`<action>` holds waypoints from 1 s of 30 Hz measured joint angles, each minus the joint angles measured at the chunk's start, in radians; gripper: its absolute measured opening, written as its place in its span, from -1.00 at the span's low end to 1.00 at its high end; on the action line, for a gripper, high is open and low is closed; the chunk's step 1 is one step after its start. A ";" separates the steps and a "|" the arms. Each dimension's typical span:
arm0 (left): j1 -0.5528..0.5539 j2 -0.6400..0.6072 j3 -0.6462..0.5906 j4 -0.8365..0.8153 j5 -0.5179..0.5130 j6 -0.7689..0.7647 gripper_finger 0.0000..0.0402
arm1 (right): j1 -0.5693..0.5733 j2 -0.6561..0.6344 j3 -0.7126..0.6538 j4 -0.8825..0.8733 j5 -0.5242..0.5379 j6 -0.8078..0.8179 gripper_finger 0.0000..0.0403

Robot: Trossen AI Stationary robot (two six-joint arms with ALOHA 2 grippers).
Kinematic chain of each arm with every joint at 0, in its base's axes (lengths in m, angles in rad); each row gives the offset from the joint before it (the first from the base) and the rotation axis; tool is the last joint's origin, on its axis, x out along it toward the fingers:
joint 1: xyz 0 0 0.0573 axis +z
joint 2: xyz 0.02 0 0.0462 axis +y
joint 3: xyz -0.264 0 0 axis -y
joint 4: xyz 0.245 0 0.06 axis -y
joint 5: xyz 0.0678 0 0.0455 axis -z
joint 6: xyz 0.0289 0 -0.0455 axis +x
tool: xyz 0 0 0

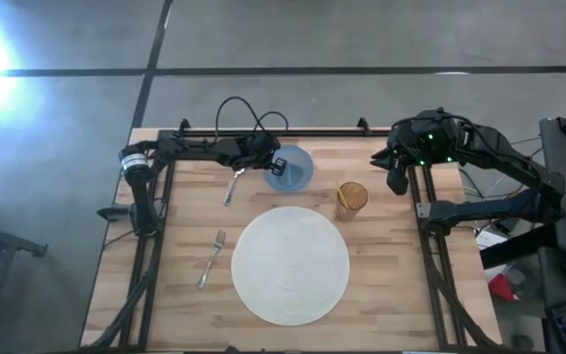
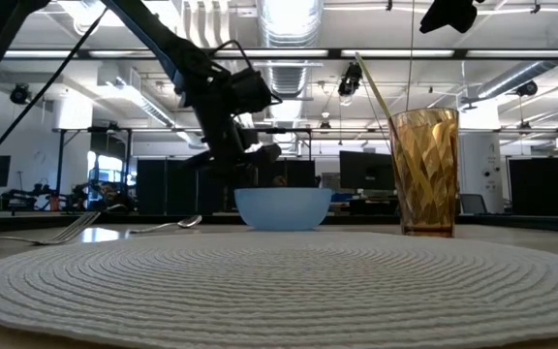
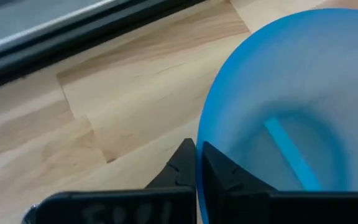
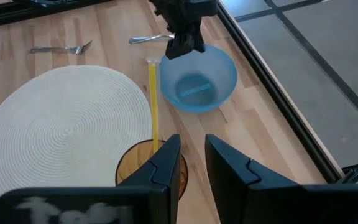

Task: Pick & Place Utensil
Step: Put the blue bowl on the white mat

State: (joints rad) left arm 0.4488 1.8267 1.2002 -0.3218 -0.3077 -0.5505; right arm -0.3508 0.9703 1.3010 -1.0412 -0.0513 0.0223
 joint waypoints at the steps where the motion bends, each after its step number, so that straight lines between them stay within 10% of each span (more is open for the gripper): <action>1: 0.000 0.000 0.004 -0.001 0.000 0.013 -0.99 | 0.000 0.000 0.000 0.000 0.000 0.000 -0.66; 17: -0.035 -0.293 0.015 -0.222 0.051 0.131 -1.00 | 0.000 0.000 0.000 -0.001 0.000 -0.008 -0.66; 30: -0.329 -0.511 0.009 -0.332 0.064 0.119 -1.00 | 0.000 0.000 0.000 -0.001 0.000 0.001 -0.66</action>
State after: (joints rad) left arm 0.1201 1.3155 1.2094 -0.6540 -0.2432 -0.4313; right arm -0.3508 0.9703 1.3010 -1.0424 -0.0517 0.0231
